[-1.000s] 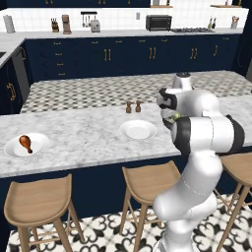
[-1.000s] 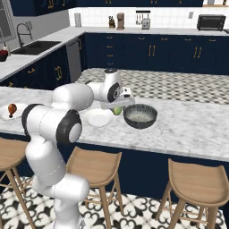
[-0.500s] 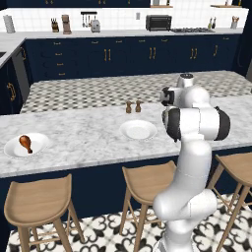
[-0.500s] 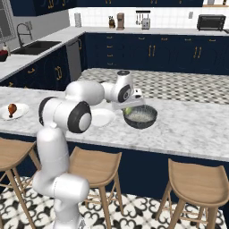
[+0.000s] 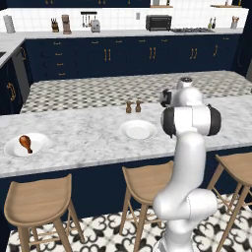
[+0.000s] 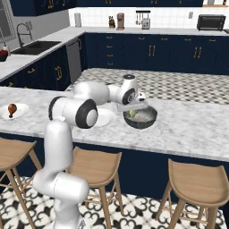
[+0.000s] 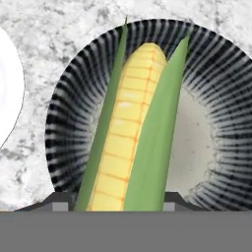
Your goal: Pick the chicken drumstick and corn from their plates and place them in the bowl. Then put the bowl in the fridge.
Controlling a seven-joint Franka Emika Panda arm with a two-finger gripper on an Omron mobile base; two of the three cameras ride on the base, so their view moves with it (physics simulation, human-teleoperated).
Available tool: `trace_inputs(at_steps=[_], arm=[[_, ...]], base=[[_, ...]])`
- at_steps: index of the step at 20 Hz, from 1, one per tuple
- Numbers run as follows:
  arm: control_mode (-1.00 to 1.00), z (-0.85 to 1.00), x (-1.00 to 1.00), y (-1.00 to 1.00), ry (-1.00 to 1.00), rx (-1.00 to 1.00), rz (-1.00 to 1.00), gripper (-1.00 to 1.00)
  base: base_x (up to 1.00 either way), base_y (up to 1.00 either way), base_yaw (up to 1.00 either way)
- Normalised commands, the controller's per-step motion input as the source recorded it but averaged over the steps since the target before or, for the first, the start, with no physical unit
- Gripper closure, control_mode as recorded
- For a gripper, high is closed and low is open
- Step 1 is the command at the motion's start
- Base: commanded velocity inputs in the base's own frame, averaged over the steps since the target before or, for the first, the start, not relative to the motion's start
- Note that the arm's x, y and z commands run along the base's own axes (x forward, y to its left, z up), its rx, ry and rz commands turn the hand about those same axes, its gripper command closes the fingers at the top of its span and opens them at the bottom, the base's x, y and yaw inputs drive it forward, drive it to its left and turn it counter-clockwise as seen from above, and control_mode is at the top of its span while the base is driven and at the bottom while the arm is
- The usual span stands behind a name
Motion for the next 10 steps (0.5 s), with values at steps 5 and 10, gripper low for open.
trace_inputs(at_steps=[5,10], arm=[[-1.0,-0.42,0.23,0.0,0.0,0.0,0.0,1.0],[-1.0,-0.24,0.11,0.0,0.0,0.0,0.0,-1.0]], base=[[0.0,0.0,0.0],[0.0,0.0,0.0]])
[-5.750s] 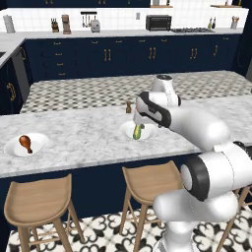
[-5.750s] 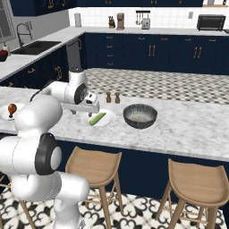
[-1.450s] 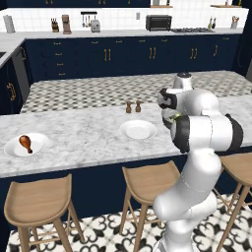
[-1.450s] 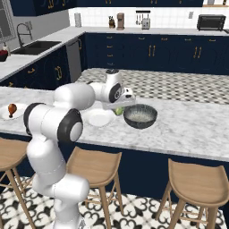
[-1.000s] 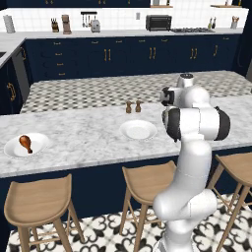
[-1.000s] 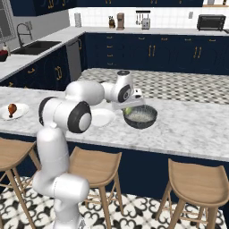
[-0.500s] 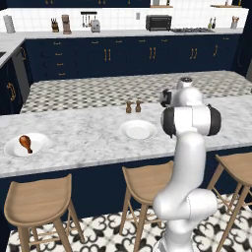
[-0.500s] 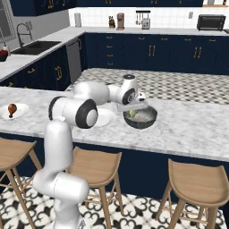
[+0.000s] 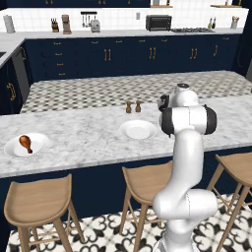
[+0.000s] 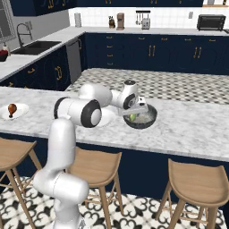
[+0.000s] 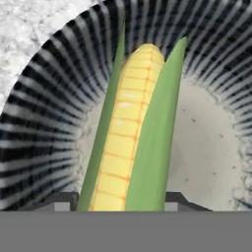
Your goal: Pick the chicken drumstick and corn from their plates and place them in the bowl. Then put the bowl in the fridge.
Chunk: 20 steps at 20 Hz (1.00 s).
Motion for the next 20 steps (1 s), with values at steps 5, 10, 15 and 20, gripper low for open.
trace_inputs(at_steps=[5,10,15,20], arm=[[-1.0,0.02,-0.04,0.0,-0.03,0.0,0.0,-1.0],[-1.0,0.28,-0.31,0.0,-0.2,0.0,0.0,-1.0],[-1.0,0.34,-0.55,0.09,-0.13,0.0,-0.02,-1.0],[-1.0,0.32,-0.95,0.66,-0.13,0.02,-0.04,-1.0]], base=[[0.0,0.0,0.0],[0.0,0.0,0.0],[0.0,0.0,0.0],[0.0,0.0,0.0]])
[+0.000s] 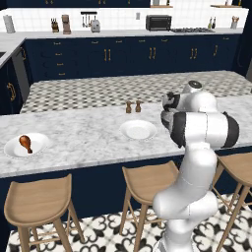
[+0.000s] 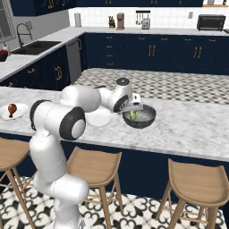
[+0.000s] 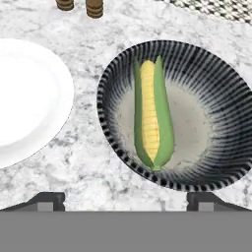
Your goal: Pick the chicken drumstick and corn from their plates and place them in the bowl. Then put the bowl in the fridge.
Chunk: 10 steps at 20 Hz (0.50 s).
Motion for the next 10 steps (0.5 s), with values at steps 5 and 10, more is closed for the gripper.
trace_inputs(at_steps=[5,10], arm=[[-1.0,0.28,-0.69,0.7,-0.03,0.01,-0.05,-1.0],[-1.0,0.5,-0.74,0.49,0.01,0.07,-0.22,-1.0]], base=[[0.0,0.0,0.0],[0.0,0.0,0.0]])
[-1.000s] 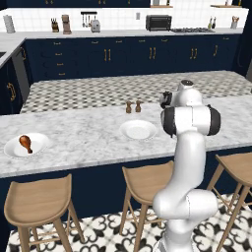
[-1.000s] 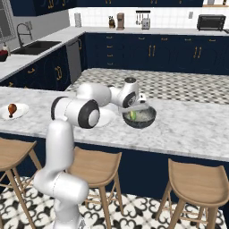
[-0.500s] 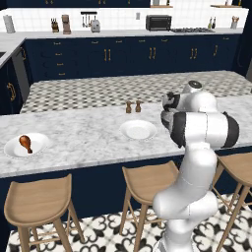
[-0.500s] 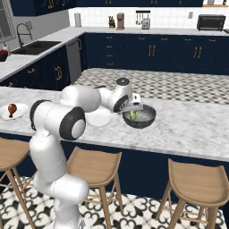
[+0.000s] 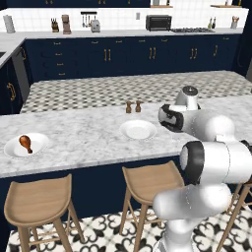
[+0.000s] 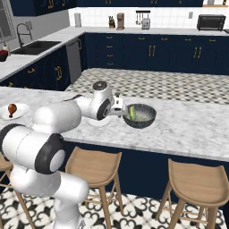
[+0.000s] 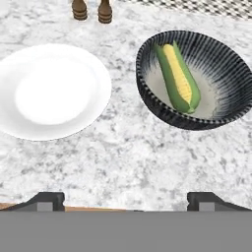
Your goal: Pick the chicken drumstick and corn from their plates and place them in the bowl. Then put the bowl in the fridge.
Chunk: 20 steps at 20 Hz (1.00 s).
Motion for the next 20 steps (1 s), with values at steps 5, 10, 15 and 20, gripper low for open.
trace_inputs(at_steps=[5,10,15,20], arm=[[-1.0,0.46,-0.77,0.36,0.1,0.09,-0.27,-1.0],[-1.0,0.44,-0.78,0.34,0.01,0.04,-0.03,-1.0],[1.0,0.05,-0.4,0.32,0.0,0.01,0.0,-1.0],[1.0,0.0,0.0,0.0,0.0,0.0,0.0,-1.0]], base=[[0.0,0.0,0.0],[0.0,0.0,0.0],[-0.18,0.34,0.0],[-0.57,1.0,0.03]])
